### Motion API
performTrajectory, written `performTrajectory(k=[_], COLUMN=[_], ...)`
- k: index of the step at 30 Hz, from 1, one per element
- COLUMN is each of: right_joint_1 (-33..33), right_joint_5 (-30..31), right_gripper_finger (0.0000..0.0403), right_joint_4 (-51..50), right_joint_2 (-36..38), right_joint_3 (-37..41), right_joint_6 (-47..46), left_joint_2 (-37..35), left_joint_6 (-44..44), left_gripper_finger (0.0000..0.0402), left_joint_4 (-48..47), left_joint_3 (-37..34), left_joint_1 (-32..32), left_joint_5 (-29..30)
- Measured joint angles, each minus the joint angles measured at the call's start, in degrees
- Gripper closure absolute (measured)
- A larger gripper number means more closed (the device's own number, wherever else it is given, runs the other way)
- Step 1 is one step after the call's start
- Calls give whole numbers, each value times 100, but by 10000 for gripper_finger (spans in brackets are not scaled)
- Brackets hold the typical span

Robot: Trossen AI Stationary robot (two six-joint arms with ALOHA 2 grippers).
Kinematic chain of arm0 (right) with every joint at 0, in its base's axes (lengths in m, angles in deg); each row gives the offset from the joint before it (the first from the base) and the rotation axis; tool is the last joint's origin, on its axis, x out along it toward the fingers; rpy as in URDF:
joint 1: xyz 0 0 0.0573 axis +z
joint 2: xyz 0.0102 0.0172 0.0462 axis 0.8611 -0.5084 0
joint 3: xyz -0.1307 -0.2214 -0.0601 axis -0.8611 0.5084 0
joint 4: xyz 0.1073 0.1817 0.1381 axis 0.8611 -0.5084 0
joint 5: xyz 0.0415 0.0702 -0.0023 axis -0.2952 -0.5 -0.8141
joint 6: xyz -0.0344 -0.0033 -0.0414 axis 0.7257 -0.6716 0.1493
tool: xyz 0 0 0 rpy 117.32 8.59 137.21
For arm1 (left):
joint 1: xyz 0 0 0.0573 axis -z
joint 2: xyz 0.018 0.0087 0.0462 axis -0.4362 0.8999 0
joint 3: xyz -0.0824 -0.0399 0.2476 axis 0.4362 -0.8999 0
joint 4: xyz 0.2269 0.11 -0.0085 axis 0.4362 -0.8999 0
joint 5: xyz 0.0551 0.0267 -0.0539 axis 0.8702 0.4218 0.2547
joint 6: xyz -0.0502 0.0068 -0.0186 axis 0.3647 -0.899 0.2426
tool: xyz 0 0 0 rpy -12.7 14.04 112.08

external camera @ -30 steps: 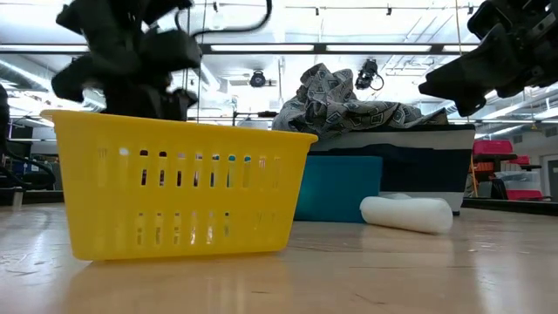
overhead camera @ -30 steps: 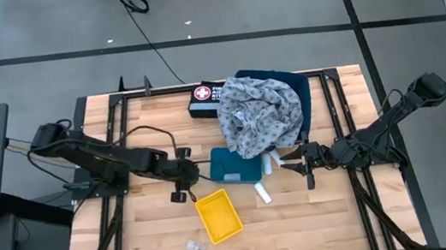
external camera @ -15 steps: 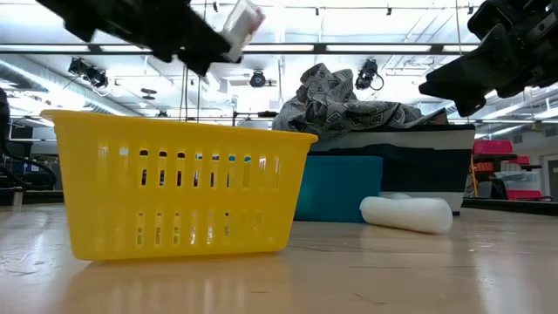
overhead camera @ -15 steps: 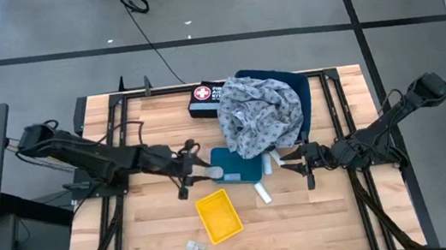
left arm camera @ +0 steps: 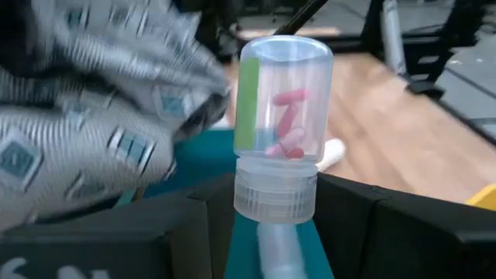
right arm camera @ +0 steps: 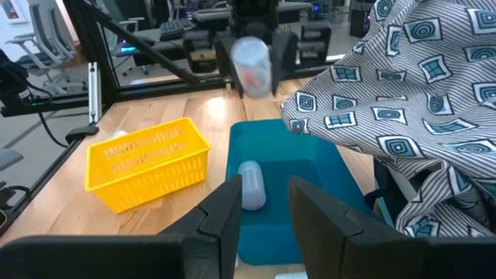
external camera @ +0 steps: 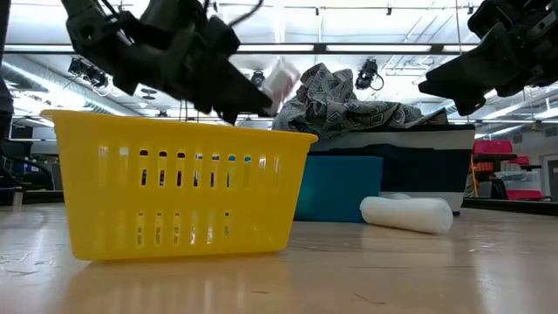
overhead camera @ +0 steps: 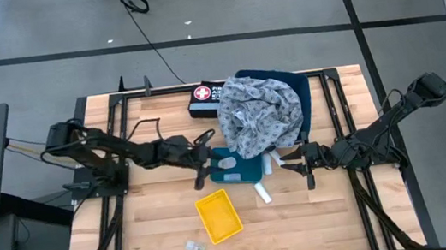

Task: Pick & place medical supplies in basket/bin
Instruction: Put the top transparent pill bottle into the blue bin

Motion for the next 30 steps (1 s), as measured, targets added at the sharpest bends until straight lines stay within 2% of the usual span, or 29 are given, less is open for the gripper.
performTrajectory(k=[8, 30], right_joint_1=[0, 0], right_joint_5=[0, 2], right_gripper_finger=[289, 289], right_joint_4=[5, 3], right_joint_2=[0, 1], right_joint_3=[0, 0], right_joint_6=[1, 1], left_joint_2=[347, 368], left_joint_6=[255, 603], left_gripper_finger=[257, 257], left_joint_4=[-46, -852], left_joint_3=[9, 12], left_joint_1=[-162, -160], left_joint_5=[6, -13])
